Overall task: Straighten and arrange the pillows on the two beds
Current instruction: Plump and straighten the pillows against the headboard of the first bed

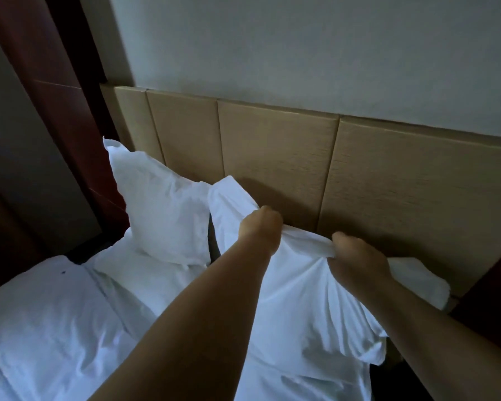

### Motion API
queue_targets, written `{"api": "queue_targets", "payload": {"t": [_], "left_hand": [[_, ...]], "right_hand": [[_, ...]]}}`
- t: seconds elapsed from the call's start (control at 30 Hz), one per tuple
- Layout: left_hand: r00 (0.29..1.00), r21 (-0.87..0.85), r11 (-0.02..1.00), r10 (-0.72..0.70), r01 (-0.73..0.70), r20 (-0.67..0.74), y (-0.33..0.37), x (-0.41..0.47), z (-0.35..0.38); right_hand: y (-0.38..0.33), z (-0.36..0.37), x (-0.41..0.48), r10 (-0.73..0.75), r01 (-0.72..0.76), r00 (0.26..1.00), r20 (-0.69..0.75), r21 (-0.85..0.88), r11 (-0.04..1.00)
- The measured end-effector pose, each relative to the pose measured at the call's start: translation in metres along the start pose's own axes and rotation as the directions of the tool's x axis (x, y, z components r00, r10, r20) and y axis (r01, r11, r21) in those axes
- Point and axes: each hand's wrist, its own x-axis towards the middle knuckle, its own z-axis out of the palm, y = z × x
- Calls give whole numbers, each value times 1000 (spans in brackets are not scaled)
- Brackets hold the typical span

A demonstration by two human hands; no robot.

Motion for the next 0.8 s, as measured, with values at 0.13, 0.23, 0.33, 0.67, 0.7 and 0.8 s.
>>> {"api": "queue_targets", "payload": {"t": [0.13,0.23,0.33,0.67,0.7,0.8], "left_hand": [[998,-77,996,55,-53,29,4,27,28],[988,-62,986,158,-157,3,0,48,46],[966,0,966,260,-260,-3,-4,63,58],[964,-22,983,175,-183,-200,6,71,37],[967,-50,985,154,-167,-201,11,69,32],[962,-66,975,196,-211,-192,24,58,25]], "right_hand": [[18,19,20,20,-18,995,-102,22,1000],[25,33,32,23,-19,990,-138,33,999],[32,43,41,49,-43,990,-133,47,998],[45,4,46,134,-59,975,-178,373,926],[44,-1,47,133,-57,974,-182,371,927],[42,-14,43,120,-39,971,-204,365,930]]}}
